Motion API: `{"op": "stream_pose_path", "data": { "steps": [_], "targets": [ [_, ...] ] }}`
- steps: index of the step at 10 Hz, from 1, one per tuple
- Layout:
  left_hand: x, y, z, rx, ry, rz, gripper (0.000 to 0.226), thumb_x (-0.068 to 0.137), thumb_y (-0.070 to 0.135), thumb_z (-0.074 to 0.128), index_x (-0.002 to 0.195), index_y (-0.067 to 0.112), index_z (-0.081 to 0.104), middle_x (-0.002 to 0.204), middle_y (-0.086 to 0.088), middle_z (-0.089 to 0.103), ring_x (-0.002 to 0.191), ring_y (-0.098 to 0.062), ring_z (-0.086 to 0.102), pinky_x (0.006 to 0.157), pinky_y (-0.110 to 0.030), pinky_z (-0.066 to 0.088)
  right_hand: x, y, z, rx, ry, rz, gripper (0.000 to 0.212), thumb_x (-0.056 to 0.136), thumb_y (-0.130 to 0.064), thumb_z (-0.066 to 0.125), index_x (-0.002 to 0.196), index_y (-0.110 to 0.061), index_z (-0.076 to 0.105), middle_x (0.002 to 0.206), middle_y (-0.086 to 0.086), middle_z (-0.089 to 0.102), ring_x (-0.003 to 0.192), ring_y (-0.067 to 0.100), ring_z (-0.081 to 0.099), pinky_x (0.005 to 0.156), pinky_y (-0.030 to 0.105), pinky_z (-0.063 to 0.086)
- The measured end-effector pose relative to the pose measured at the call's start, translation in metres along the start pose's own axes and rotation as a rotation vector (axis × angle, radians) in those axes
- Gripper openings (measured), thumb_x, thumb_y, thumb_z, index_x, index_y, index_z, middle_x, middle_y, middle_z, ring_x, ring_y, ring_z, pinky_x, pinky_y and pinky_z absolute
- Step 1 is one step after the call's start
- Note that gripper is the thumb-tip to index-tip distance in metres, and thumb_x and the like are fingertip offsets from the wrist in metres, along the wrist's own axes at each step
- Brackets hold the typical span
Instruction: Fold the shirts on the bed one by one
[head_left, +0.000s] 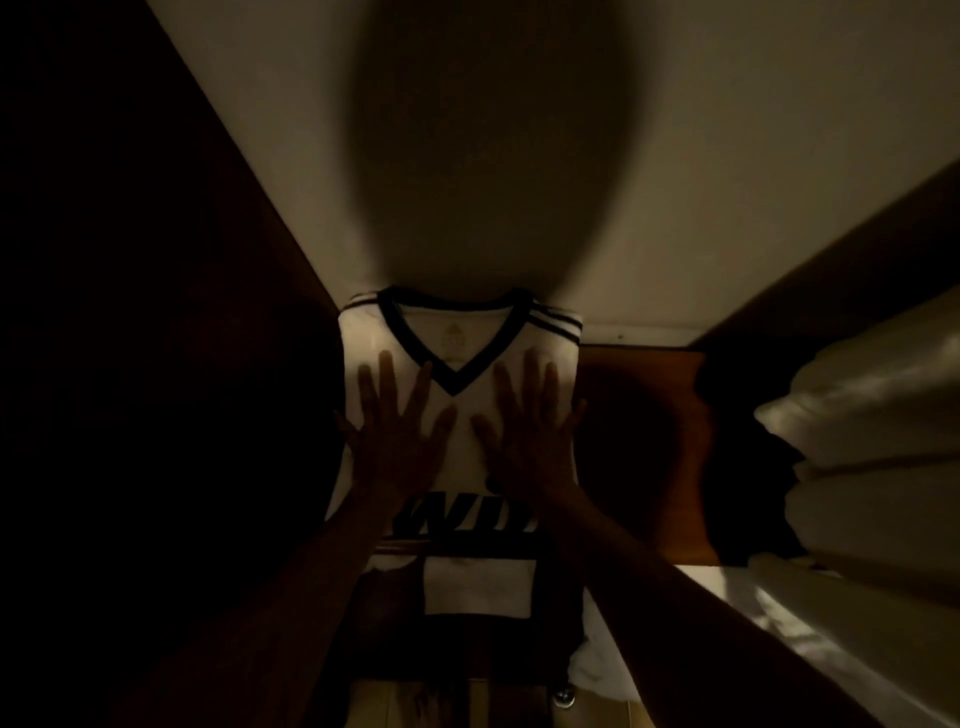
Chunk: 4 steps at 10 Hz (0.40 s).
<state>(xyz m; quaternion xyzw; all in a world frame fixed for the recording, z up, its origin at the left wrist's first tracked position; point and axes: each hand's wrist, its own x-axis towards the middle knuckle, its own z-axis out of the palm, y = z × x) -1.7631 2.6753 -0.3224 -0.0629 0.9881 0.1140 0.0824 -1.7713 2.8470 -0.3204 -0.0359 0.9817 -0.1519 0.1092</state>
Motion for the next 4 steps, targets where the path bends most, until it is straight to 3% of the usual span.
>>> {"op": "stream_pose_path", "data": {
  "steps": [1,2,3,4],
  "targets": [
    [0.009,-0.007,0.014,0.034,0.019,0.032,0.070,0.094,0.071,0.021,0.157,0.043,0.006,0.167,-0.005,-0.003,0.153,-0.031,-0.006,0.110,-0.074,0.003,0.006,0.006,0.016,0.015,0.027,-0.002,0.075,0.098,-0.063,0.026,0.155,-0.035,-0.014,0.162,0.005,-0.026,0.148,0.027,-0.026,0.110,0.069,-0.011],
    [0.004,-0.007,0.009,0.052,-0.044,0.010,0.068,0.094,0.072,0.018,0.151,0.049,-0.010,0.166,-0.001,-0.016,0.151,-0.028,-0.016,0.111,-0.073,0.001,0.005,0.004,0.011,0.015,-0.067,0.001,0.077,0.098,-0.064,0.028,0.154,-0.035,-0.017,0.160,0.003,-0.031,0.147,0.027,-0.030,0.110,0.070,-0.008],
    [0.014,-0.001,-0.023,0.072,-0.212,-0.029,0.074,0.094,0.070,0.032,0.152,0.048,-0.010,0.164,0.000,-0.022,0.151,-0.028,-0.019,0.113,-0.071,0.005,0.016,0.002,-0.022,0.049,-0.290,0.047,0.084,0.095,-0.067,0.034,0.153,-0.037,-0.019,0.158,-0.001,-0.036,0.145,0.026,-0.032,0.110,0.071,-0.009],
    [0.013,0.004,-0.069,-0.077,-0.377,-0.040,0.076,0.096,0.053,0.053,0.157,0.037,0.011,0.165,-0.006,0.009,0.151,-0.030,0.013,0.117,-0.058,0.022,0.013,-0.001,-0.063,0.023,-0.496,0.026,0.087,0.096,-0.059,0.048,0.157,-0.030,-0.006,0.162,0.003,-0.027,0.148,0.029,-0.026,0.113,0.069,-0.011]
  ]
}}
